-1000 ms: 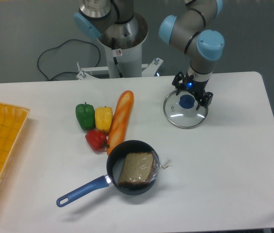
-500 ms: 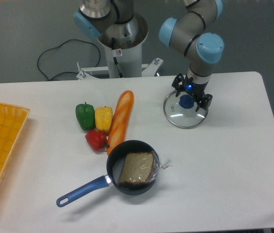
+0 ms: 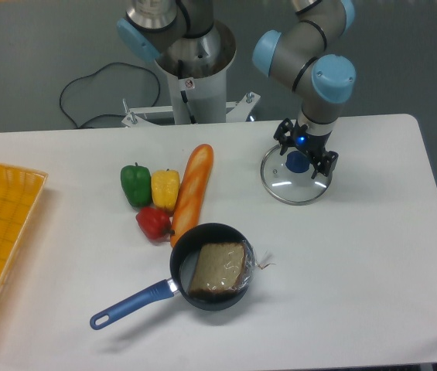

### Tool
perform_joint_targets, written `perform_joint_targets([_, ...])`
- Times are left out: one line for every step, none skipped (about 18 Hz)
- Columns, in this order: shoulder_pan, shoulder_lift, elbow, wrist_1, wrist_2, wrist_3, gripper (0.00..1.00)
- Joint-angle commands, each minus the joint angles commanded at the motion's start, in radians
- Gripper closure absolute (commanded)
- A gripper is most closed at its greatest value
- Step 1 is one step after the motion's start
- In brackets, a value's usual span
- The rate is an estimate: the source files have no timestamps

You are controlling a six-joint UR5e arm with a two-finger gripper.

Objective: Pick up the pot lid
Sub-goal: 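Close the gripper on the blue knob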

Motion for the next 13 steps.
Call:
perform_joint_targets([0.000, 0.000, 0.000, 0.000, 0.000, 0.000, 0.06])
perform_joint_targets([0.000, -0.002, 0.002, 0.000, 0.000, 0.002, 0.08])
perform_joint_targets([0.000, -0.002, 0.002, 0.000, 0.000, 0.003, 0.11])
perform_joint_targets([0.000, -0.002, 0.002, 0.000, 0.000, 0.003, 0.15])
perform_joint_targets([0.000, -0.003, 0.002, 0.000, 0.000, 0.006, 0.15])
perform_joint_targets([0.000, -0.003, 0.002, 0.000, 0.000, 0.006, 0.15])
perform_joint_targets([0.000, -0.003, 0.002, 0.000, 0.000, 0.008, 0.15])
perform_joint_targets([0.000, -0.003, 0.002, 0.000, 0.000, 0.006, 0.16])
perform_joint_targets([0.000, -0.003, 0.002, 0.000, 0.000, 0.008, 0.17])
perform_joint_targets([0.000, -0.003, 0.002, 0.000, 0.000, 0.006, 0.18])
perform_joint_targets([0.000, -0.003, 0.002, 0.000, 0.000, 0.006, 0.18])
perform_joint_targets([0.000, -0.003, 0.003, 0.000, 0.000, 0.008, 0.19])
perform_joint_targets([0.000, -0.003, 0.003, -0.002, 0.000, 0.008, 0.20])
